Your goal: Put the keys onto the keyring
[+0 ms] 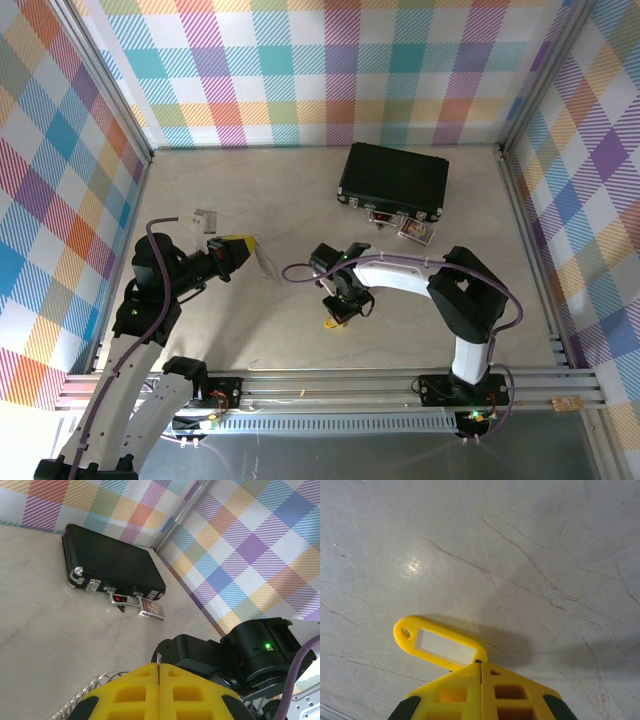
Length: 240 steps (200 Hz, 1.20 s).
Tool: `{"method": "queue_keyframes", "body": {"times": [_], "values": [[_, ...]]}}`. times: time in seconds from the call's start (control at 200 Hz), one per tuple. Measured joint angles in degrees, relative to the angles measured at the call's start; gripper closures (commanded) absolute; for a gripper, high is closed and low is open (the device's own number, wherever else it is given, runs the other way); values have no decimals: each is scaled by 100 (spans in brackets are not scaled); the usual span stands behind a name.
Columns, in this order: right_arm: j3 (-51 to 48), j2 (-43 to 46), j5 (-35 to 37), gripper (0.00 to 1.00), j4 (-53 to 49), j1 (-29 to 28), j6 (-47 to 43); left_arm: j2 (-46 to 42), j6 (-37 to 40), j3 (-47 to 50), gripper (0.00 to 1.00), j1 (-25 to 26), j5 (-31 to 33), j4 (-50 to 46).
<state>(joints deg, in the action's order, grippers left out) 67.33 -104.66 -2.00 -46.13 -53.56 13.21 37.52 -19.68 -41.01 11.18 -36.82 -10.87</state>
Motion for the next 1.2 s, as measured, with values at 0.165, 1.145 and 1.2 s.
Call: {"method": "queue_keyframes", "body": {"times": [0.165,1.145,1.2], "values": [[-22,20,-79,70,96,37,76,0,0,0,100,0,0,0],[-2267,1845,-166,73,2629,74,1493,17,-44,0,100,0,-22,52],[-2267,1784,-166,74,2680,74,1484,17,-44,0,100,0,-22,52]]}}
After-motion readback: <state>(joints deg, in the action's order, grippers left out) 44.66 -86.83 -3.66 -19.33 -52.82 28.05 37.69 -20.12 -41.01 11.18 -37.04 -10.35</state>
